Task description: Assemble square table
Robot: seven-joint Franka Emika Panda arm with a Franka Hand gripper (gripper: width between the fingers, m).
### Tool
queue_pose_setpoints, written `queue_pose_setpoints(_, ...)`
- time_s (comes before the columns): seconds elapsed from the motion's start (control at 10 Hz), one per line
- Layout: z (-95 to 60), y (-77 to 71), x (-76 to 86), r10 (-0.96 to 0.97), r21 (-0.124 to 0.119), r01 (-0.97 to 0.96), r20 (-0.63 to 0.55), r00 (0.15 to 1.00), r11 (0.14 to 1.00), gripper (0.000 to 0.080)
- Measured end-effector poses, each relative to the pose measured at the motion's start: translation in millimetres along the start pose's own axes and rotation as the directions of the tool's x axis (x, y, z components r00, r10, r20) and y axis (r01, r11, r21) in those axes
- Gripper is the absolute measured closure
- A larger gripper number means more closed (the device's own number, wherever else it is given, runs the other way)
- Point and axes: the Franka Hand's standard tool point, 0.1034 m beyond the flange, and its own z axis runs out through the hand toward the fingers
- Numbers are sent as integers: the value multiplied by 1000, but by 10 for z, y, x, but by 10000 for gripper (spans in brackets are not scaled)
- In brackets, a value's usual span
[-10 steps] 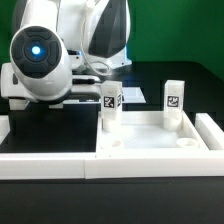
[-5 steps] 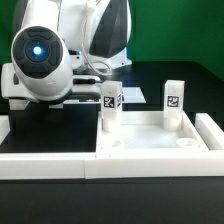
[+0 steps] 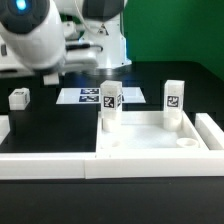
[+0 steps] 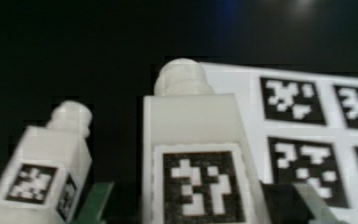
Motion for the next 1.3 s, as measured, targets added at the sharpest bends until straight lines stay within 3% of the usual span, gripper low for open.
queue_pose_setpoints(0.2,-134,1,-91,2,-1,-2,-36,999,1000,509)
queue_pose_setpoints(0.4,-185,24,31,-4,-25,-1,-182,983,1000,509)
queue_pose_setpoints(0.5,-186,-15,124,5,-8,-7,-221,975,1000,509)
queue_pose_setpoints(0.9,-1093,8,331,-25,-72,-8,-452,892,997,508)
queue_pose_setpoints(1.0,-1297,-69,423,-49,-104,-4,-506,861,995,508)
queue_pose_setpoints(1.1,-1434,-171,461,-6,-85,-49,-548,836,995,508)
queue_pose_setpoints(1.2,-1593,-457,503,85,-26,-125,-600,795,992,508)
queue_pose_setpoints(1.3,-1668,-703,615,160,49,-179,-710,686,983,508)
